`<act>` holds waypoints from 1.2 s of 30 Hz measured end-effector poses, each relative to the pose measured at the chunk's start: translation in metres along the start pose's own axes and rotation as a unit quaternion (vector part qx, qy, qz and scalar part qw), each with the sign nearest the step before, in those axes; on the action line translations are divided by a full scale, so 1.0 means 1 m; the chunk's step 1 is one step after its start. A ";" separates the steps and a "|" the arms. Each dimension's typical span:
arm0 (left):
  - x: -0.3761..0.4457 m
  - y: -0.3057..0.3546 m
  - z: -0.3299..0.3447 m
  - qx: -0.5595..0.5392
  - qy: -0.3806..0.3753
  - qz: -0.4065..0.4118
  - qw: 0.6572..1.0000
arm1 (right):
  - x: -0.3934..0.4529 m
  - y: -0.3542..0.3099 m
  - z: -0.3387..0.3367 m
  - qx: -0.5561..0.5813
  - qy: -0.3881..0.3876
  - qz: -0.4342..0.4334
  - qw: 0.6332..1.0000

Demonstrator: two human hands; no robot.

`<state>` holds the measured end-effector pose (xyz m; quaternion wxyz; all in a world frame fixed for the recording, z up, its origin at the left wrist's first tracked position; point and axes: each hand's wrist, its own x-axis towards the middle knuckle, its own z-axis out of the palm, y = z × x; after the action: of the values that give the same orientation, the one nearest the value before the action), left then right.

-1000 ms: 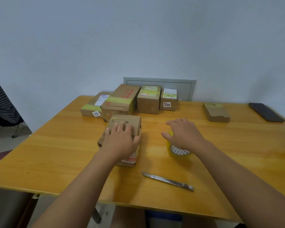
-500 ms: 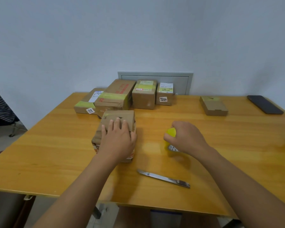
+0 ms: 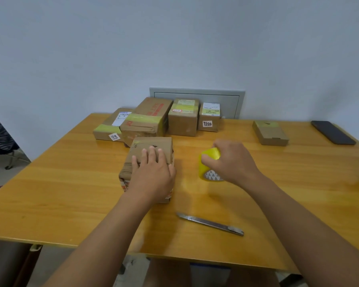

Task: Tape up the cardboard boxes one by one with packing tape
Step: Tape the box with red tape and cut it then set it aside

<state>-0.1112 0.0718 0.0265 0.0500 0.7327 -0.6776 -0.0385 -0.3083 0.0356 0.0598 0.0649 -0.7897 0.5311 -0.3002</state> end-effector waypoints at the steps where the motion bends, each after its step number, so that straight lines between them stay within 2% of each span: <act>1: 0.000 0.000 0.000 0.002 -0.002 0.001 1.000 | 0.003 -0.003 -0.007 0.005 0.011 0.000 1.000; 5: -0.003 0.001 -0.001 -0.013 0.005 -0.004 1.000 | 0.012 -0.009 -0.039 -0.004 0.050 -0.005 0.999; 7: -0.004 0.004 -0.003 -0.032 0.044 -0.001 0.999 | 0.011 -0.008 -0.048 0.006 0.054 -0.008 0.998; 11: -0.007 0.008 -0.010 -0.162 0.173 0.052 0.970 | 0.005 -0.002 -0.061 0.046 0.079 -0.004 0.996; 13: -0.005 0.011 -0.015 -0.249 0.196 0.076 0.945 | 0.002 -0.001 -0.065 0.065 0.087 -0.008 0.994; 22: -0.013 0.022 -0.043 -0.435 0.063 0.014 0.898 | 0.006 -0.008 -0.078 0.173 0.098 -0.047 0.979; 26: -0.010 0.019 -0.049 -0.521 -0.004 0.014 0.854 | 0.010 -0.014 -0.079 0.202 0.103 -0.053 0.972; 31: -0.006 0.018 -0.051 -0.565 -0.036 0.008 0.824 | 0.012 -0.017 -0.075 0.233 0.110 -0.059 0.964; 36: -0.003 0.015 -0.048 -0.564 -0.027 -0.001 0.825 | 0.013 -0.015 -0.073 0.239 0.115 -0.058 0.963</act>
<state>-0.1206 0.0748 0.0757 0.4362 0.5765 -0.5378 -0.4337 -0.3328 0.0462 0.1306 0.1724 -0.7409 0.4012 -0.5103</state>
